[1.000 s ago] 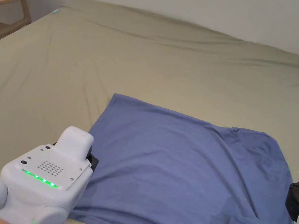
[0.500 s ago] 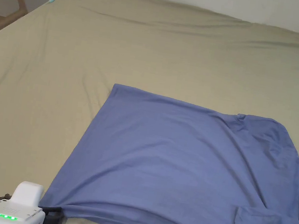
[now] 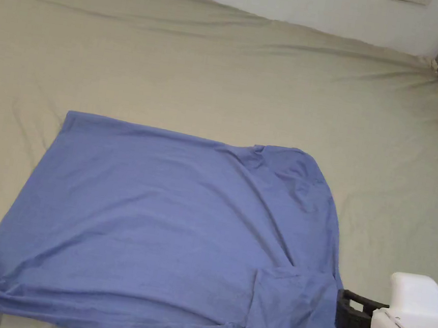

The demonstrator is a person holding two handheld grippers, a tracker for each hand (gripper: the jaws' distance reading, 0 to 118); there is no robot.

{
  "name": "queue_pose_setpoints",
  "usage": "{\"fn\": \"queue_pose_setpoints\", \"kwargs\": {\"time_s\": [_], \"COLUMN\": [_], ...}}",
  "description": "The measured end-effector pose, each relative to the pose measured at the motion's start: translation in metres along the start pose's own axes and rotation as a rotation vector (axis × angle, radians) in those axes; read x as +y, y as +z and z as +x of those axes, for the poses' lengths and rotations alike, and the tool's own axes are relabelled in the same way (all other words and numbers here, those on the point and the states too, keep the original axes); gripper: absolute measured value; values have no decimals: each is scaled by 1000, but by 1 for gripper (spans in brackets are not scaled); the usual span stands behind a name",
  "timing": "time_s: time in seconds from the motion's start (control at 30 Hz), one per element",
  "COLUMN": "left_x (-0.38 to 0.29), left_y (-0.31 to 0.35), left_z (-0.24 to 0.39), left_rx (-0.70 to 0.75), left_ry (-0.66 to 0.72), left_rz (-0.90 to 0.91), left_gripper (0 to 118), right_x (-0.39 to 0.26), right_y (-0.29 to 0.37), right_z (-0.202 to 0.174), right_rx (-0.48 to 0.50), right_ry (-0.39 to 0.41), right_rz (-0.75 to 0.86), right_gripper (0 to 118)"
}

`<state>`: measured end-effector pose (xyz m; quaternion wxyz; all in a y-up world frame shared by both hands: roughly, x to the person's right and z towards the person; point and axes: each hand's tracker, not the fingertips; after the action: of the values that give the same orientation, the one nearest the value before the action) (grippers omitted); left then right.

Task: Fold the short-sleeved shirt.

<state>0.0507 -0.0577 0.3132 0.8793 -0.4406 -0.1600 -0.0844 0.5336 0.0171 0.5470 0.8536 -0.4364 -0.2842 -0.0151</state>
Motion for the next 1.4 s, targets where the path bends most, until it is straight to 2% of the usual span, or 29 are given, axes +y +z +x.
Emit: {"fn": "queue_pose_setpoints", "kwargs": {"time_s": [0.03,0.17,0.23,0.47,0.5,0.53,0.57,0.6,0.63,0.67,0.7,0.83,0.93,1.2,1.4], "left_x": [2,9,9,-7,-9,-12,-14,-15,-17,-18,-18,-14,-1,66,118], "left_y": [8,25,28,19,18,16,10,8,8,9,10,21,27,14,-40], "left_z": [2,10,12,15,15,15,13,13,12,11,11,1,-3,3,8], "left_rx": [4,11,19,55,56,59,63,66,68,66,60,-22,-55,-102,-107], "left_ry": [-3,-11,-18,-4,3,3,-3,-9,-11,-8,0,121,173,242,285], "left_rz": [18,56,55,-7,-15,-23,-31,-39,-43,-46,-48,4,60,142,78], "left_gripper": [5,5,5,5,5,5,5,5,5,5,5,5,5,5,5], "right_x": [-9,-48,-68,-81,-81,-81,-81,-82,-83,-82,-83,-82,-73,-5,51], "right_y": [-9,-44,-54,-62,-63,-65,-65,-64,-60,-58,-56,-36,-22,-28,-92], "right_z": [3,8,9,-5,-6,-8,-8,-9,-13,-15,-15,8,21,19,10], "right_rx": [32,30,42,101,115,122,174,232,243,179,191,250,272,255,201], "right_ry": [0,5,-12,-13,-11,7,24,9,-10,53,68,-92,-159,-160,-172], "right_rz": [-43,-245,-296,-292,-285,-281,-262,-248,-217,-239,-234,-106,4,81,-38], "right_gripper": [109,109,109,108,102,80,46,14,11,11,11,11,11,11,11]}}
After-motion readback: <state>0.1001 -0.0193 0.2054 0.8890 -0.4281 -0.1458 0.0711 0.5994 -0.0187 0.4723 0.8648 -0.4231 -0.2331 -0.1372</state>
